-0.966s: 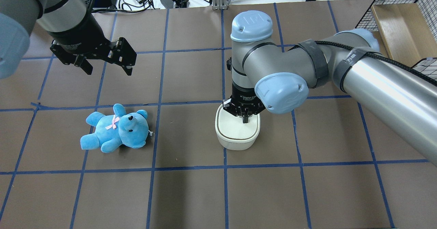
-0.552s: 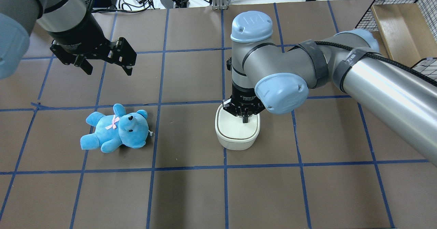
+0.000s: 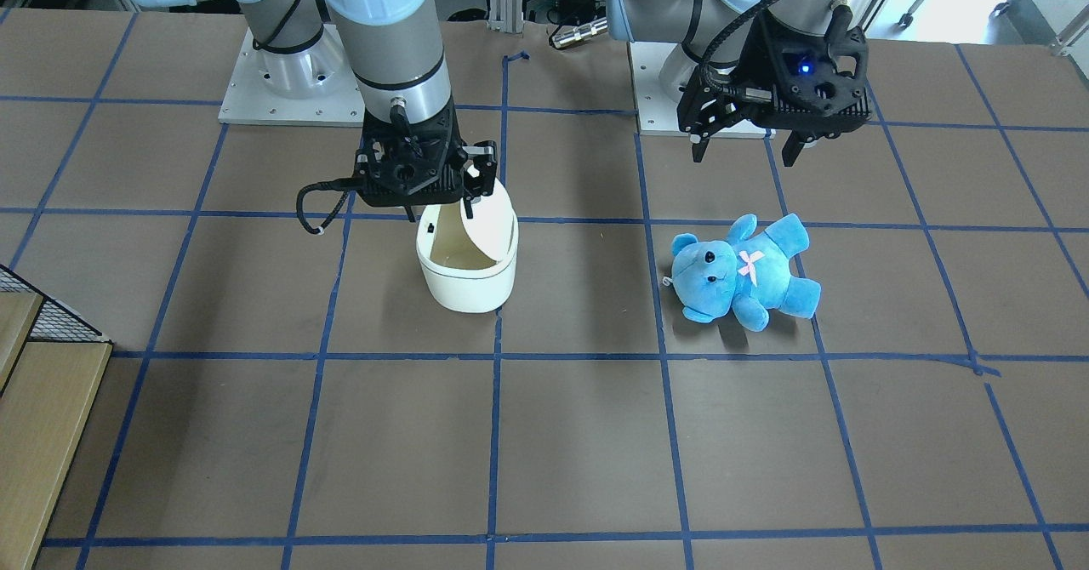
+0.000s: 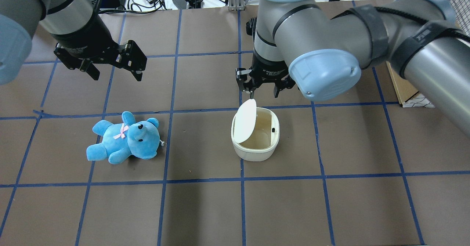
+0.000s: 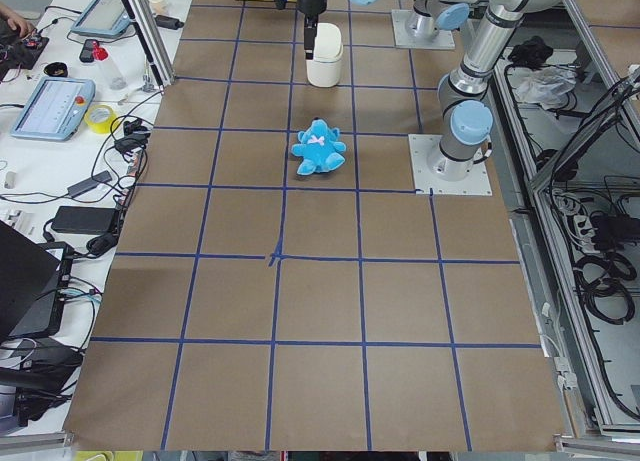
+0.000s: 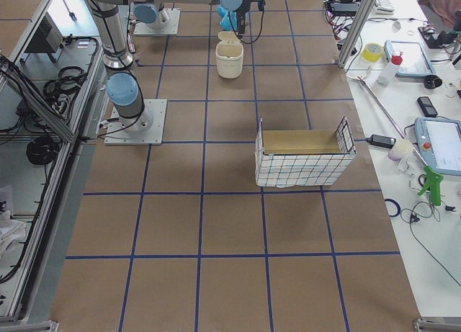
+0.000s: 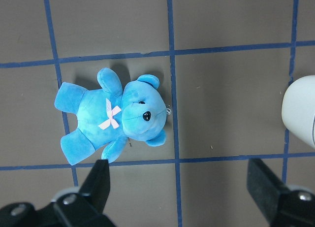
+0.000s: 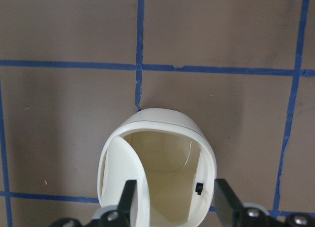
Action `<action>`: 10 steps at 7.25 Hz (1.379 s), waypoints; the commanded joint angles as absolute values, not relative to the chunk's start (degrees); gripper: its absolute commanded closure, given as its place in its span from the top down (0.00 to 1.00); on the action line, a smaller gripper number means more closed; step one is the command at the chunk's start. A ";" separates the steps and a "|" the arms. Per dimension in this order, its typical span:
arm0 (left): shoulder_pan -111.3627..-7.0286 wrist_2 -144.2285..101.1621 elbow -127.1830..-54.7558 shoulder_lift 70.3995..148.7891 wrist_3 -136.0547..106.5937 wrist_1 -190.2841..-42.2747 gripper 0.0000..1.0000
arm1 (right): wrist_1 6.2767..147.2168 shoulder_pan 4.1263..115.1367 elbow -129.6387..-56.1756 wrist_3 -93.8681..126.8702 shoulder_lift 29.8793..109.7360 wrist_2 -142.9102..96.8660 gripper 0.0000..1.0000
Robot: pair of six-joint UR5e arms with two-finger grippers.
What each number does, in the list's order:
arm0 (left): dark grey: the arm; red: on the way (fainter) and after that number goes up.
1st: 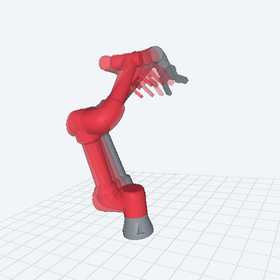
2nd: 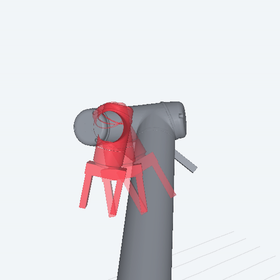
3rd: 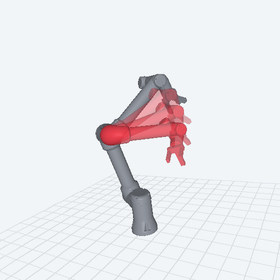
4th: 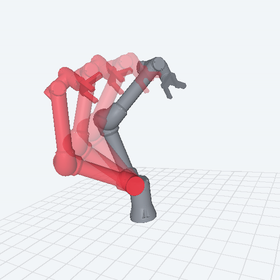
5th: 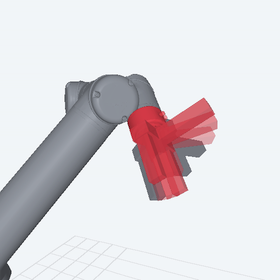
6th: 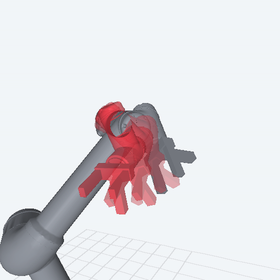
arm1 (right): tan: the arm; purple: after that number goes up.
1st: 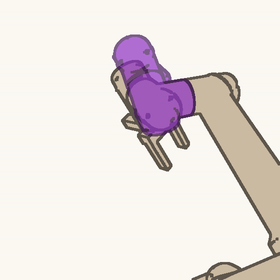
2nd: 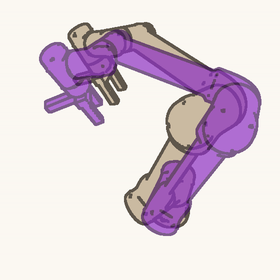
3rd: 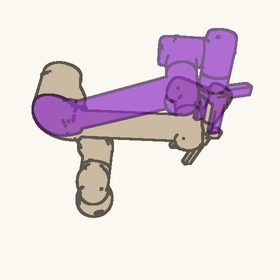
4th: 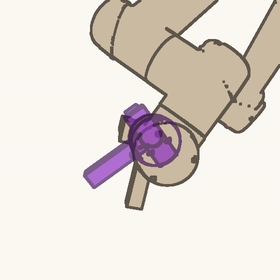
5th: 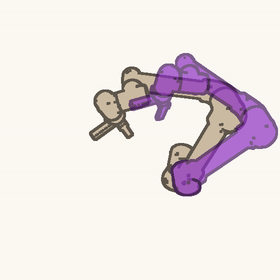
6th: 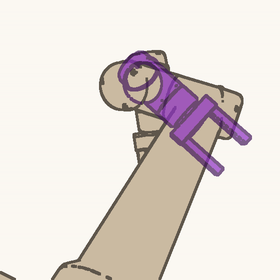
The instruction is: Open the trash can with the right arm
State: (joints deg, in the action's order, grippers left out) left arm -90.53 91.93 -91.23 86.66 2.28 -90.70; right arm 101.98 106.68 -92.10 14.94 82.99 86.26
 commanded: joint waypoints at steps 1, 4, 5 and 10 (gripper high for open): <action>-90.53 91.93 -91.23 86.66 2.29 -90.70 1.00 | 96.80 101.45 -85.90 14.68 84.72 86.31 1.00; -90.53 91.93 -91.23 86.66 2.29 -90.70 1.00 | 89.12 93.79 -81.74 8.11 86.48 91.92 1.00; -90.61 91.93 -91.23 86.66 2.29 -90.70 1.00 | 88.51 93.34 -81.83 7.56 86.66 92.28 1.00; -90.53 91.93 -91.23 86.66 2.29 -90.70 1.00 | 87.71 93.95 -82.09 3.60 87.10 91.16 1.00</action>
State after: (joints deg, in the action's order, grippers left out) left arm -90.53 91.93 -91.23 86.66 2.28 -90.70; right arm 87.43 93.74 -82.06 3.61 87.06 92.77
